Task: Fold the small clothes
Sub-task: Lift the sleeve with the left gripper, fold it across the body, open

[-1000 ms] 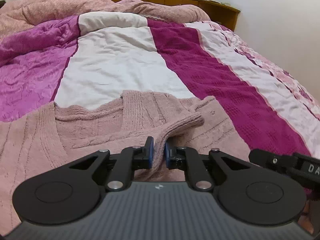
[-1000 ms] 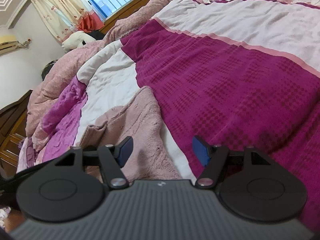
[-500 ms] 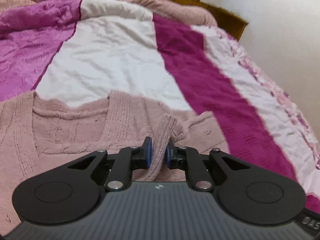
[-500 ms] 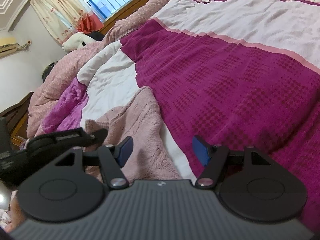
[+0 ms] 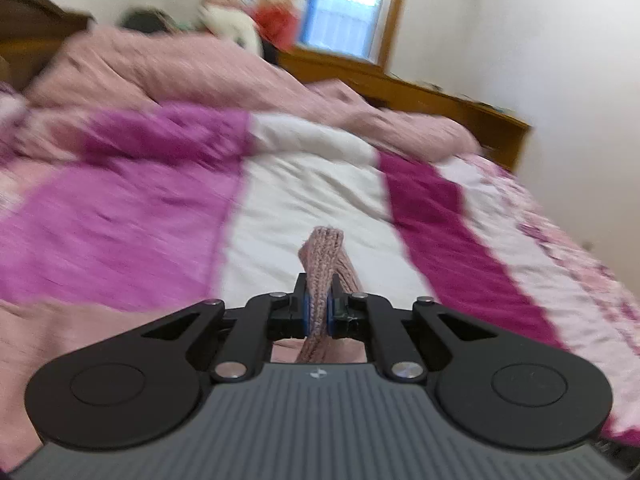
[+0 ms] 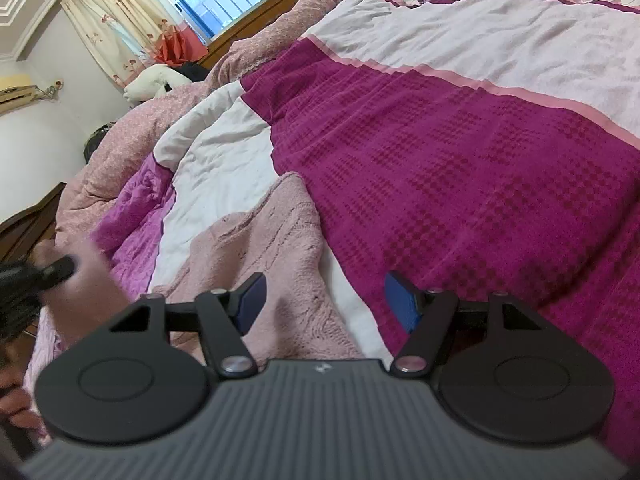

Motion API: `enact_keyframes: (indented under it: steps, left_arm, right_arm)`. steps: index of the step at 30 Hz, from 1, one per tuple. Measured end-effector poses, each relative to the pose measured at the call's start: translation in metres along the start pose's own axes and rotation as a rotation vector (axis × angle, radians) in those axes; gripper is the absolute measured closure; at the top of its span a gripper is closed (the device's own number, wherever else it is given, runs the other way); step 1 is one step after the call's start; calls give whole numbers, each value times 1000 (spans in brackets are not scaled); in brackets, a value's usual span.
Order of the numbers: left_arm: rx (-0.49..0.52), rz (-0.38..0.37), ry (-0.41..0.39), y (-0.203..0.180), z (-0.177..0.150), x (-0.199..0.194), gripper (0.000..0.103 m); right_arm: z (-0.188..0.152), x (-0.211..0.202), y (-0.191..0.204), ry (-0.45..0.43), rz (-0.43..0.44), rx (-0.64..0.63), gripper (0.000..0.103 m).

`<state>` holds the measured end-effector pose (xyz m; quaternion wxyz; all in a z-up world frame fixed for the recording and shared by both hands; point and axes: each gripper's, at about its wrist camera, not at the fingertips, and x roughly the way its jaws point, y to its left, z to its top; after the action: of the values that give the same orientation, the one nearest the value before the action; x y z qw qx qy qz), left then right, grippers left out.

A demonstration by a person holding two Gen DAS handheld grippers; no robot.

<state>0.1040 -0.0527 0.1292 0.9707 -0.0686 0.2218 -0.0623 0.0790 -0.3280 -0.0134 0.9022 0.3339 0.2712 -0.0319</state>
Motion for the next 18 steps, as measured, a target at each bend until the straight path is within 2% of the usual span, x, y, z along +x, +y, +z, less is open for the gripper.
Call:
enact_keyframes:
  steps: [3, 6, 12, 15, 18]
  left_arm:
    - [39, 134, -43, 27, -3, -26, 95]
    - [58, 221, -45, 53, -14, -42, 95]
    - [-60, 356, 102, 108, -49, -27, 95]
    - [-115, 391, 137, 125, -62, -22, 95]
    - [-143, 398, 135, 128, -72, -24, 95]
  right_arm:
    - [-1, 0, 2, -1, -3, -6, 35]
    - [-1, 1, 3, -2, -8, -14, 35]
    - [-2, 0, 5, -2, -18, -39, 35]
    - [-2, 0, 6, -2, -20, -45, 35]
    - [-3, 0, 6, -2, -24, -52, 35]
